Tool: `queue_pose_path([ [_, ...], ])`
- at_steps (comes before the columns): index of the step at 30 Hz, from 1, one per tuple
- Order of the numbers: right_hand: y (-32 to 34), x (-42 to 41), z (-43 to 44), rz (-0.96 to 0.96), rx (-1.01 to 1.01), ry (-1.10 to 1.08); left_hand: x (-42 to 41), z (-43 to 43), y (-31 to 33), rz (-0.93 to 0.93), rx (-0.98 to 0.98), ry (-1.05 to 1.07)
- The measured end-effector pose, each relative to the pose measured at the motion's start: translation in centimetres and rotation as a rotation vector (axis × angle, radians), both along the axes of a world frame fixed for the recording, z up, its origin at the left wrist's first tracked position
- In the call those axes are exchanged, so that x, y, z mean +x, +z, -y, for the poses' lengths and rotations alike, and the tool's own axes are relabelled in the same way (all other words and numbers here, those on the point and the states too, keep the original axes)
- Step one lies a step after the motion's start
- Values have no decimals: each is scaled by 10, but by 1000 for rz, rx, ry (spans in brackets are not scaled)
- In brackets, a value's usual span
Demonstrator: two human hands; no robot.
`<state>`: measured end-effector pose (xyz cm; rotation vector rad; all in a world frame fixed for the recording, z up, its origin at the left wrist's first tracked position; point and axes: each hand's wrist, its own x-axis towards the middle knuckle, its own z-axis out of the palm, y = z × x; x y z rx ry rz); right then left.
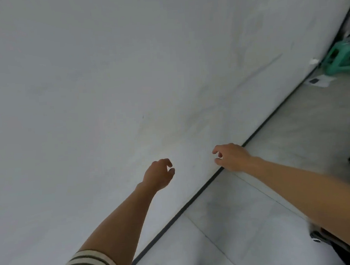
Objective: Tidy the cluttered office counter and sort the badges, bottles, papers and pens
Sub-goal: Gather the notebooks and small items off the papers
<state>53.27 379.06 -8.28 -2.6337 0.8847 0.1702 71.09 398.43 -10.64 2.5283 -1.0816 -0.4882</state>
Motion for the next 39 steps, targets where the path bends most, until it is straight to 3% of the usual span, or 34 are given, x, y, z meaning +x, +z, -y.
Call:
queue_pose_path([
  [15, 12, -109, 324, 70, -72, -639, -5, 438, 31, 7, -43, -609],
  [22, 13, -174, 440, 53, -39, -890, -57, 615, 29, -16, -31, -860],
  [29, 0, -223, 607, 39, -36, -960, -112, 811, 12, -74, -21, -967],
  [39, 24, -238, 883, 53, -49, -916, -126, 1077, 26, -93, -48, -917],
])
